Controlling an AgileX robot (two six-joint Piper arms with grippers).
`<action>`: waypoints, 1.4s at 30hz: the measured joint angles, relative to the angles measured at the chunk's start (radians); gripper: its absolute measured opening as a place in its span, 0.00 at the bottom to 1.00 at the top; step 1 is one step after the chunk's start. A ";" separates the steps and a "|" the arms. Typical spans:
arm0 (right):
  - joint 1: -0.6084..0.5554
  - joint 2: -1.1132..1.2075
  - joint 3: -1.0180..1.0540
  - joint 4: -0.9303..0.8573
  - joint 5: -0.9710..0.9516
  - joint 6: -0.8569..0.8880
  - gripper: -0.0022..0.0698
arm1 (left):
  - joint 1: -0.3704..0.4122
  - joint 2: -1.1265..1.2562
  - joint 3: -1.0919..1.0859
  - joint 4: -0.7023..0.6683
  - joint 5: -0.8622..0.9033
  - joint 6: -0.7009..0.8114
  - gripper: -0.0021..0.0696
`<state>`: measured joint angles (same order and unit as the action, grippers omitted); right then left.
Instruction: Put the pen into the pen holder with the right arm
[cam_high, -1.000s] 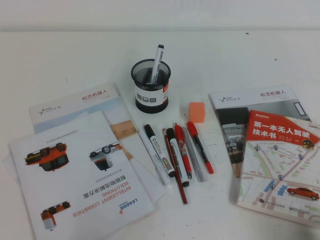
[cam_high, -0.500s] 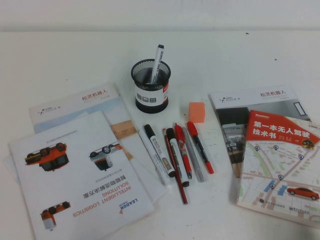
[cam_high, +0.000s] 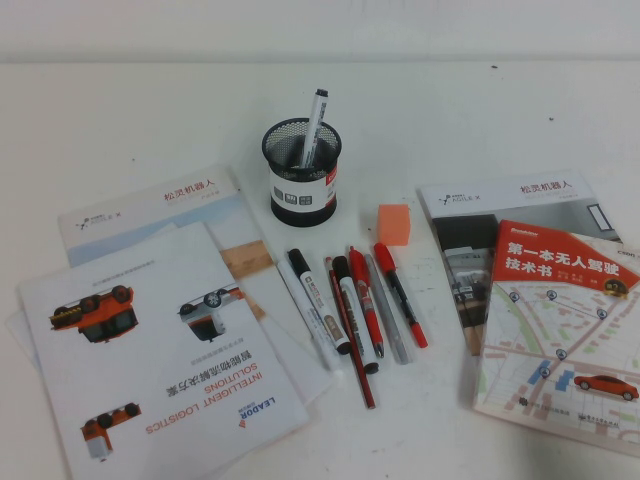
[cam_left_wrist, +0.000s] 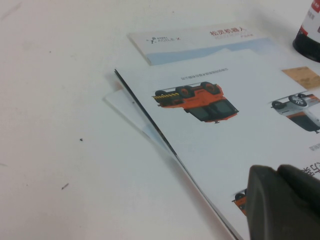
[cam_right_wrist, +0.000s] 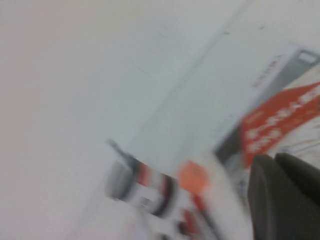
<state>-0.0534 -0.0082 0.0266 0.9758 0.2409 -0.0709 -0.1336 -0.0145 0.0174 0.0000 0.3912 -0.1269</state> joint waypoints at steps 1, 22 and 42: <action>0.000 0.000 0.000 0.096 -0.012 0.000 0.00 | 0.000 0.000 0.000 0.000 0.000 0.000 0.03; 0.000 0.305 -0.427 -0.120 0.279 -0.476 0.00 | 0.000 0.000 0.000 0.000 0.000 0.000 0.03; 0.344 1.549 -1.140 -0.775 0.831 -0.078 0.00 | 0.000 0.000 0.000 0.000 0.000 0.000 0.03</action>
<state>0.2909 1.5410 -1.1136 0.2011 1.0722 -0.1488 -0.1336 -0.0145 0.0174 0.0000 0.3912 -0.1269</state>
